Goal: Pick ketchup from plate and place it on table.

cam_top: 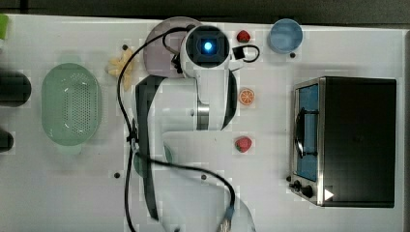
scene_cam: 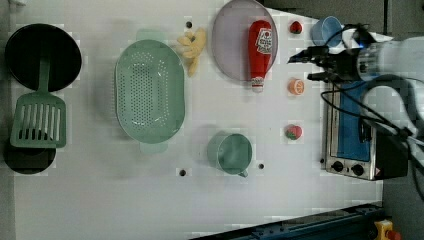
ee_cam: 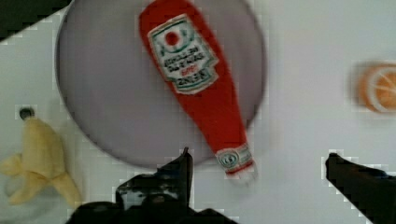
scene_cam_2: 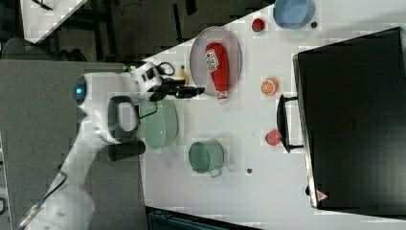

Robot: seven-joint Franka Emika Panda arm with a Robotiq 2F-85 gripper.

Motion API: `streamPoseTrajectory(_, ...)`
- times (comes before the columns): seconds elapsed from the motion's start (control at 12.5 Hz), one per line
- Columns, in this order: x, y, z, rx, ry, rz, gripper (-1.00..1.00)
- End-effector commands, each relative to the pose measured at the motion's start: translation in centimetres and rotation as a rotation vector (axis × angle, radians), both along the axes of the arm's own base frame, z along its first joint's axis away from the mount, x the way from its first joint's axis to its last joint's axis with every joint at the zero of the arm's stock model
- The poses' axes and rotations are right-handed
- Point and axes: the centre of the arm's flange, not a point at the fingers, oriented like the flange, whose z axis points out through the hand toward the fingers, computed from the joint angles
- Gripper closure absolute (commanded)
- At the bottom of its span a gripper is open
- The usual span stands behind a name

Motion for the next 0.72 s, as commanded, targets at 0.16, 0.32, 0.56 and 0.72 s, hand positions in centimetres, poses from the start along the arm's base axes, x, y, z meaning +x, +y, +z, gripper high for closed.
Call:
streamPoseTrajectory(0.16,2.7,1.2,-2.7,-0.015,-0.094,0.285,-1.0)
streamPoseTrajectory(0.32,4.0,1.4,-5.3,-0.009,-0.079,0.293,-1.0)
streamPoseTrajectory(0.56,5.0,1.5,-8.7,-0.012,-0.051,0.306,-1.0)
streamPoseTrajectory(0.72,4.9,1.4,-10.7,-0.05,-0.03,0.349,-1.0)
